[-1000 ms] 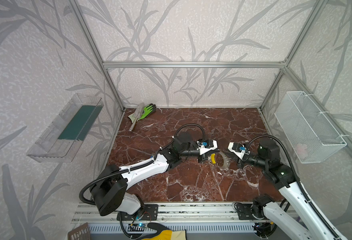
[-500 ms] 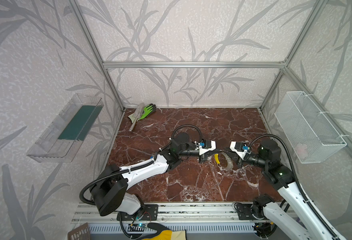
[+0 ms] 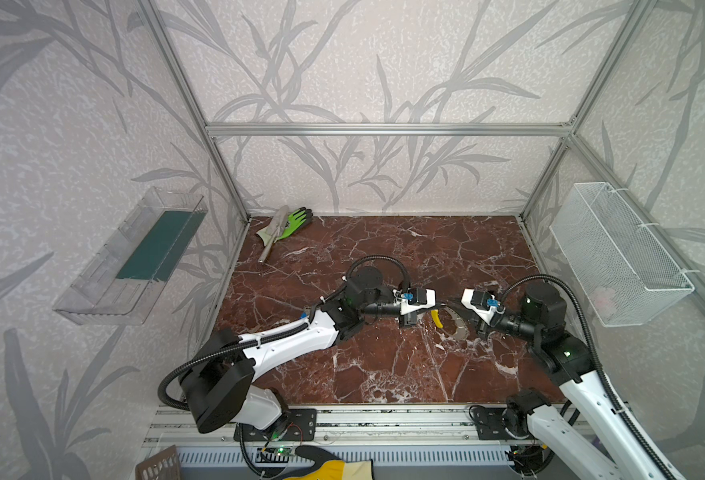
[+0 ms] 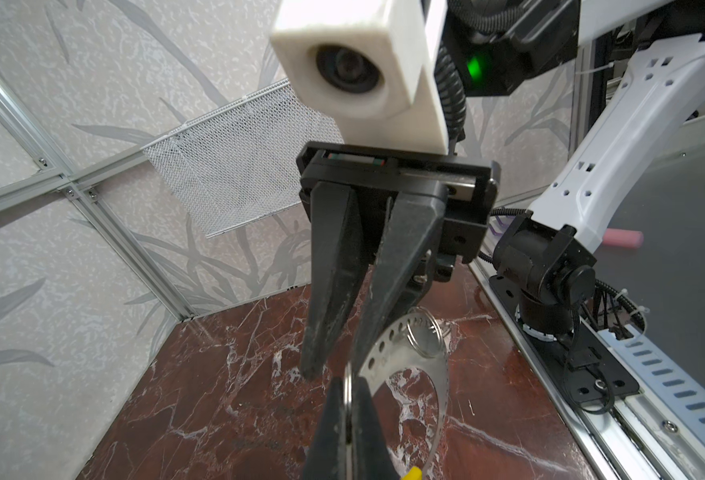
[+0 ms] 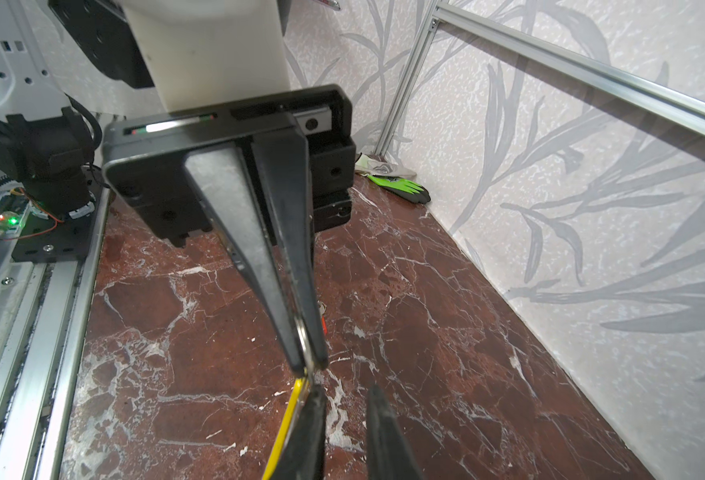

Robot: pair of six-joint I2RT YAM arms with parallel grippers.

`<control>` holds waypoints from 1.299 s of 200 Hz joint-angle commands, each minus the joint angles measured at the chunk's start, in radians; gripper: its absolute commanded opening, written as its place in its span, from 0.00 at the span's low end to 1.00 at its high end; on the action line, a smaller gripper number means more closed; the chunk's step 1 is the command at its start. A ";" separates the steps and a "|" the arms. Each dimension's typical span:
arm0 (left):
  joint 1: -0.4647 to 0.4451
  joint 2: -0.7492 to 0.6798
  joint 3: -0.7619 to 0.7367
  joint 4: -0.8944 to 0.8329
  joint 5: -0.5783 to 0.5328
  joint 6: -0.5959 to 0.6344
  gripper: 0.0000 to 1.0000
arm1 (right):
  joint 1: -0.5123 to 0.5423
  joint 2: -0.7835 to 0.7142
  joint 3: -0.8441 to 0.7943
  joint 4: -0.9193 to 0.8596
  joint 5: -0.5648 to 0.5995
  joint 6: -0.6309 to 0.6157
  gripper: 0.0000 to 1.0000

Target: Put the keys on the keyring

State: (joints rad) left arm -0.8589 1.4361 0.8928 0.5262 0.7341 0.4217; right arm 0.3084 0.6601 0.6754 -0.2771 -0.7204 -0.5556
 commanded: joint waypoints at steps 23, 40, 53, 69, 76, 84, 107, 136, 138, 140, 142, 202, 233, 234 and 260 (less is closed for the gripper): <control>-0.008 -0.034 0.028 -0.096 -0.076 0.089 0.00 | 0.006 -0.032 0.025 -0.108 0.041 -0.112 0.20; -0.009 -0.037 0.035 -0.131 -0.085 0.112 0.00 | 0.006 -0.039 0.026 -0.115 0.035 -0.125 0.20; -0.012 -0.038 0.041 -0.148 -0.089 0.123 0.00 | 0.006 -0.046 0.024 -0.109 0.022 -0.125 0.20; -0.014 -0.037 0.045 -0.154 -0.083 0.124 0.00 | 0.007 -0.041 0.024 -0.109 -0.004 -0.122 0.20; -0.015 -0.035 0.048 -0.159 -0.080 0.127 0.00 | 0.006 -0.031 0.026 -0.111 -0.021 -0.121 0.20; -0.017 -0.033 0.051 -0.167 -0.077 0.131 0.00 | 0.006 -0.021 0.028 -0.111 -0.037 -0.119 0.20; -0.020 -0.029 0.060 -0.179 -0.065 0.137 0.00 | 0.007 0.009 0.032 -0.098 -0.073 -0.112 0.20; -0.027 -0.028 0.066 -0.201 -0.047 0.154 0.00 | 0.007 0.036 0.037 -0.082 -0.078 -0.119 0.19; -0.026 -0.029 0.066 -0.203 -0.047 0.155 0.00 | 0.007 0.038 0.037 -0.079 -0.079 -0.119 0.19; -0.027 -0.029 0.067 -0.205 -0.047 0.157 0.00 | 0.007 0.039 0.038 -0.079 -0.076 -0.119 0.19; -0.028 -0.029 0.068 -0.207 -0.048 0.159 0.00 | 0.006 0.039 0.038 -0.078 -0.076 -0.120 0.19; -0.034 -0.027 0.078 -0.267 -0.061 0.215 0.00 | 0.006 0.023 0.047 -0.088 -0.034 -0.141 0.18; -0.039 -0.019 0.092 -0.280 -0.061 0.231 0.00 | 0.006 0.042 0.048 -0.092 -0.049 -0.142 0.18; -0.040 -0.019 0.092 -0.280 -0.061 0.232 0.00 | 0.006 0.043 0.048 -0.093 -0.049 -0.142 0.18; -0.042 -0.016 0.099 -0.277 -0.064 0.230 0.00 | 0.006 0.062 0.052 -0.111 -0.063 -0.152 0.16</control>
State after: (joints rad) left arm -0.8936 1.4300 0.9485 0.2432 0.6540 0.6205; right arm 0.3122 0.7074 0.6926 -0.3668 -0.7647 -0.6945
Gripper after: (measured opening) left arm 0.052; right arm 0.164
